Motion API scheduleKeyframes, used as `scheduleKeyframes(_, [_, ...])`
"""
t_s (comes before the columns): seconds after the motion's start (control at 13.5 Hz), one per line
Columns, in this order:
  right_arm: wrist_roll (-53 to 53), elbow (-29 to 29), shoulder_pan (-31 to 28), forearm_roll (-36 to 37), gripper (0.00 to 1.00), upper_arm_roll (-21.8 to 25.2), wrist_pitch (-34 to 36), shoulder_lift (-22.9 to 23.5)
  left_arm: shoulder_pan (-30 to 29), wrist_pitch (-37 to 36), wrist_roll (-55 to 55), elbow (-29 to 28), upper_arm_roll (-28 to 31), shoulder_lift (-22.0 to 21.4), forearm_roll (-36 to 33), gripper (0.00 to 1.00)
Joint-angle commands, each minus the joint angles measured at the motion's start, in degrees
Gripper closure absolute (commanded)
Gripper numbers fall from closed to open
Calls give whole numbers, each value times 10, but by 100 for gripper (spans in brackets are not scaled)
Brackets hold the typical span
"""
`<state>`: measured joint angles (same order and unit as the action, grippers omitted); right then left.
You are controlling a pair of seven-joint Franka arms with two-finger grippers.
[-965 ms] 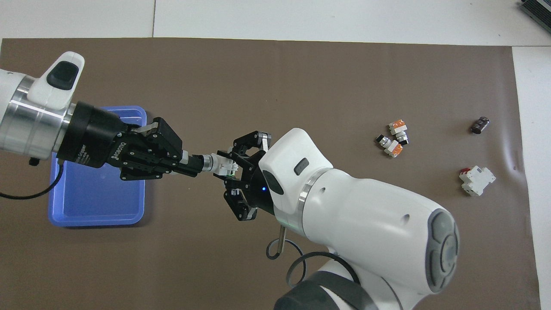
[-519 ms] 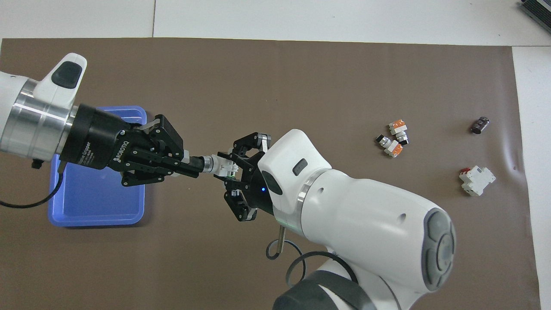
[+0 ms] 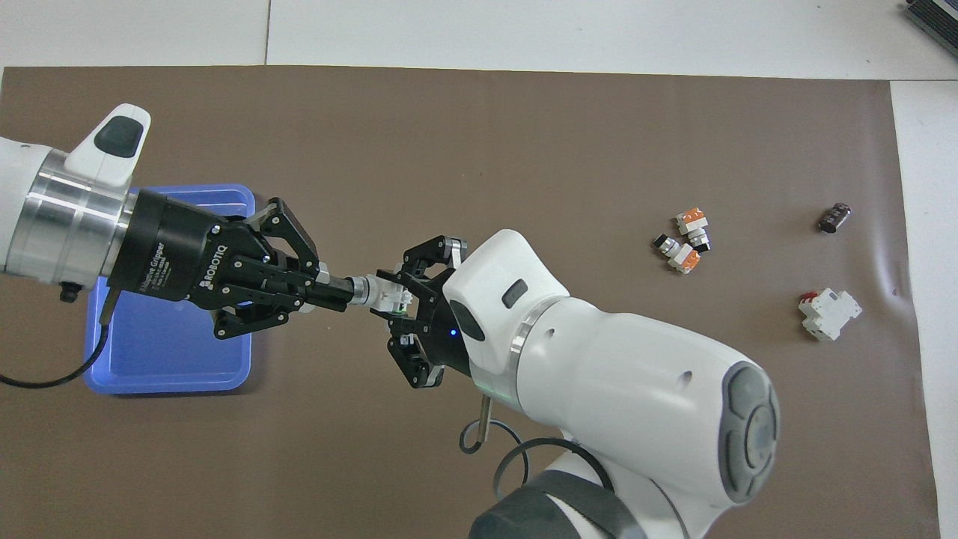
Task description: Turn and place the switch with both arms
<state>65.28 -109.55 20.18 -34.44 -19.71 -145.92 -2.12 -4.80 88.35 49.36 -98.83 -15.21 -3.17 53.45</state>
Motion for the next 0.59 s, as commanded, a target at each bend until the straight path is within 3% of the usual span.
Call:
scheduleKeyframes(0.0, [-22, 10, -1, 10, 100, -2, -16, -3, -1, 35, 88, -42, 8, -21, -6, 100])
scheduleKeyframes(0.52, [-24, 10, -1, 10, 100, -2, -16, -3, -14, 72, 302, -56, 9, -25, -72, 100])
